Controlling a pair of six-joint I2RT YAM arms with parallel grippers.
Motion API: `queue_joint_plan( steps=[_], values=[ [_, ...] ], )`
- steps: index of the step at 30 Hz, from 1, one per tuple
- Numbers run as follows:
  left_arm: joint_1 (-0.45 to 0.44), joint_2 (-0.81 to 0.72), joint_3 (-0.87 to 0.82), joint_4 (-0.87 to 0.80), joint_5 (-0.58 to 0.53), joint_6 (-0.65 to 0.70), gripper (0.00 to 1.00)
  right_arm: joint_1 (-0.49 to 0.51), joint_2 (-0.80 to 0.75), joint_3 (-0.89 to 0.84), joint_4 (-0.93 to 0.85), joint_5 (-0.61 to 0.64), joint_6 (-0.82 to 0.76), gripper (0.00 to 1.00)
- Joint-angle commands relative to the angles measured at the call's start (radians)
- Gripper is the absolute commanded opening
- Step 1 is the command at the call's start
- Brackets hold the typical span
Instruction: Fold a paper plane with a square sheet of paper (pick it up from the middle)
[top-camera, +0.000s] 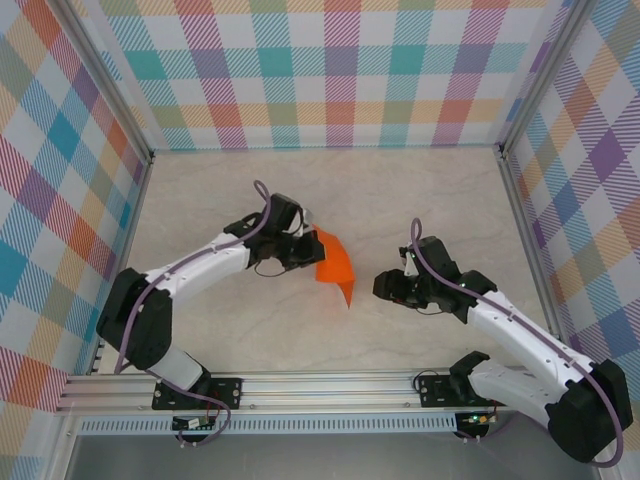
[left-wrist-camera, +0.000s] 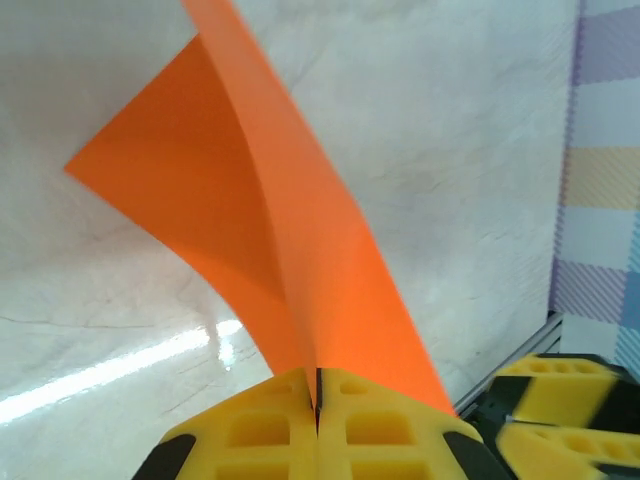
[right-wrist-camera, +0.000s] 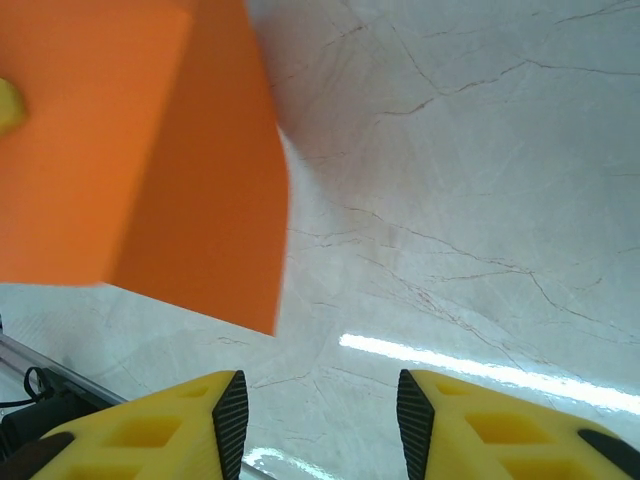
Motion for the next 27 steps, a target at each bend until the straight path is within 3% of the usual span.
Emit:
queue_joint_plan(
  steps=[1,8,13,21,27],
  values=[
    [0.029,-0.050,0.085,-0.245,0.016,0.134,0.00,-0.003,-0.011,0.025,-0.043,0.022,-0.009,0.46],
    [0.033,0.011,0.168,-0.394,-0.025,0.245,0.00,-0.003,-0.023,0.003,-0.010,0.031,0.008,0.47],
    [0.028,0.072,0.078,-0.256,0.052,0.222,0.00,-0.003,-0.039,-0.039,0.024,0.036,0.044,0.48],
    [0.017,0.133,-0.007,-0.158,0.077,0.193,0.00,-0.003,-0.045,-0.072,0.065,0.005,0.032,0.51],
    [-0.007,0.161,-0.033,-0.105,0.071,0.151,0.00,-0.003,-0.055,-0.091,0.132,0.001,-0.075,0.64]
  ],
)
